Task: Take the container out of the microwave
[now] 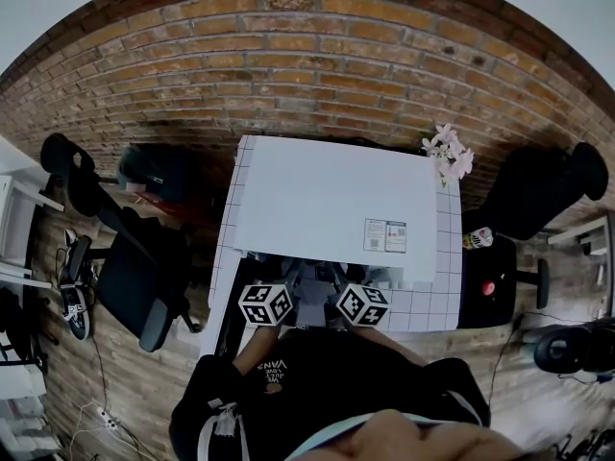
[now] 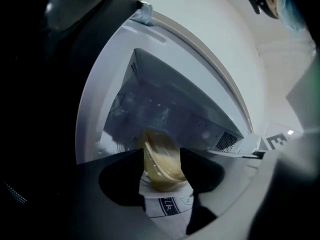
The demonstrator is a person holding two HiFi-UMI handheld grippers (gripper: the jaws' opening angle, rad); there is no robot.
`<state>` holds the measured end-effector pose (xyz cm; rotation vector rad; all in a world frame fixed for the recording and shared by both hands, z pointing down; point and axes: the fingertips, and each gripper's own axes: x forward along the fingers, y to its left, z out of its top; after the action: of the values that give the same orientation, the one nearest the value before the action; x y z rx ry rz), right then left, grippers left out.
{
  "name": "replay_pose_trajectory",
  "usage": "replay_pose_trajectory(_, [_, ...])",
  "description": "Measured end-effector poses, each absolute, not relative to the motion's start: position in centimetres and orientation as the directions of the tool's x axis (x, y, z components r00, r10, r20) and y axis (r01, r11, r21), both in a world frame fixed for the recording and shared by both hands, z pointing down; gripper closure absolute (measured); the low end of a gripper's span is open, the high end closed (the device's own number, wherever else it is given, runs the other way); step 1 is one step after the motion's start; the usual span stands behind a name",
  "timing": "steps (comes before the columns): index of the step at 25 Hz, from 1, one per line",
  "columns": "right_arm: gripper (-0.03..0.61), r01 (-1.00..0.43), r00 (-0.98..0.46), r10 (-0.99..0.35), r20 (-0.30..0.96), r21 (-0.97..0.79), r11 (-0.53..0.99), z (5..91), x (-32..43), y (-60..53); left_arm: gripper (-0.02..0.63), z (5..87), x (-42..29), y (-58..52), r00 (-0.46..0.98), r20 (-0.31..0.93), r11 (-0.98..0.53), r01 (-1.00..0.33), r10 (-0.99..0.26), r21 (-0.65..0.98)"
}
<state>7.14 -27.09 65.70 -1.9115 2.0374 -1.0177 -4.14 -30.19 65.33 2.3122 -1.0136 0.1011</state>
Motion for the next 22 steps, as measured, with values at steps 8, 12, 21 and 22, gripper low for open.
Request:
replay_pose_trajectory(8, [0.339,-0.775,-0.125,-0.930,0.344,-0.619,-0.125,66.8,7.2,-28.7,0.377,66.7,-2.8,-30.6,0.739,0.321,-0.517,-0.654,-0.592,0.552])
replay_pose_trajectory(12, [0.339,-0.761,-0.117,-0.926,0.358,-0.632,-0.147,67.4,7.2,-29.1,0.377,67.3,-2.4,-30.9,0.751,0.334,-0.519,-0.643,-0.569,0.563])
replay_pose_trajectory(21, [0.341,-0.724,-0.186,-0.908,0.374,-0.677,-0.131,68.5,6.2,-29.8,0.377,68.1,-1.6,-30.9,0.782,0.346,-0.527,-0.612,-0.519,0.590])
replay_pose_trajectory(22, [0.341,-0.725,-0.191,-0.905,0.380,-0.676,-0.131,68.5,6.1,-29.8,0.377,68.1,-1.5,-31.0,0.781,0.348,-0.528,-0.613,-0.518,0.588])
